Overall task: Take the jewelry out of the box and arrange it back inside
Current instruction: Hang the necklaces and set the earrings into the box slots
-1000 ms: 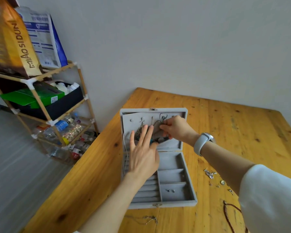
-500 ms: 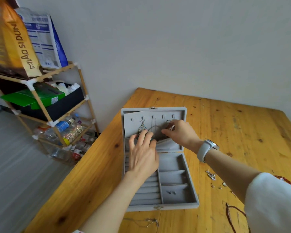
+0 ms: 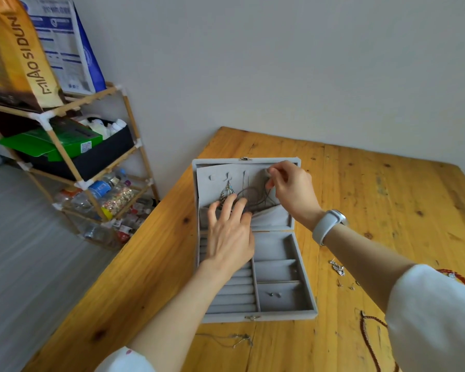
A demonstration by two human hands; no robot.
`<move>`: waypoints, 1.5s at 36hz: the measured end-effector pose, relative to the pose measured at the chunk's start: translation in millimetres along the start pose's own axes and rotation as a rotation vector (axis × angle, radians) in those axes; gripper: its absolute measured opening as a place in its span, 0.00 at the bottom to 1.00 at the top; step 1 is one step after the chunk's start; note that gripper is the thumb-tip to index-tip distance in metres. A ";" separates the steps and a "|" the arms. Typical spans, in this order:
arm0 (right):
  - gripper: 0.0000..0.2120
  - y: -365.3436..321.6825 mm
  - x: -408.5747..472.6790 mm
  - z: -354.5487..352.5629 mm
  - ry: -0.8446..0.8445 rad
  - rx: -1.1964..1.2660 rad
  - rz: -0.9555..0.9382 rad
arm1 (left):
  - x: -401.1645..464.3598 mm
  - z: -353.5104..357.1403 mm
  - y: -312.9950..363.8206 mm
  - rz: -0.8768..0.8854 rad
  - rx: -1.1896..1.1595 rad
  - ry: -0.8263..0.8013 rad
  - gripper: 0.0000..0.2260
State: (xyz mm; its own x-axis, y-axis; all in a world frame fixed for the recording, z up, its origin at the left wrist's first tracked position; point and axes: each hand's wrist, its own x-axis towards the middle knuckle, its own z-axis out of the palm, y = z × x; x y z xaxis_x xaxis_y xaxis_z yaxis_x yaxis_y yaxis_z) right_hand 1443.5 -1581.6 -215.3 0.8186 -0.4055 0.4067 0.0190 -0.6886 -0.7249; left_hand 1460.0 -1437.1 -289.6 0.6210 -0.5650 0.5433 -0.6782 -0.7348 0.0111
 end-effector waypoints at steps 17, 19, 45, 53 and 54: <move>0.09 14.9 -7.0 25.1 0.197 -0.370 -0.038 | -12.4 -0.7 -2.0 0.010 -0.011 -0.029 0.15; 0.09 18.8 -12.8 24.9 0.181 -0.426 -0.102 | -12.1 -0.5 -1.7 0.003 -0.013 -0.043 0.15; 0.19 30.2 -74.7 -20.9 -0.231 -0.588 -0.325 | 6.4 -23.2 8.4 -0.033 -0.068 -0.075 0.10; 0.14 39.2 -148.6 -71.1 -0.171 -0.383 -0.122 | -63.2 -49.9 66.5 -0.045 -0.331 -0.080 0.12; 0.14 42.9 -160.7 -76.7 -0.159 -0.380 -0.090 | -77.0 -50.6 76.1 -0.025 -0.384 -0.067 0.12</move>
State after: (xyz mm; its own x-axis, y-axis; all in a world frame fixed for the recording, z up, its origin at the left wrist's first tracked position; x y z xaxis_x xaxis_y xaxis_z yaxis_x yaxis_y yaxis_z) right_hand 1268.7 -1592.1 -269.1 0.9023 -0.2567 0.3465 -0.0946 -0.9018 -0.4216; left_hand 1340.7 -1430.6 -288.1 0.6552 -0.5811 0.4828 -0.7521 -0.5621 0.3442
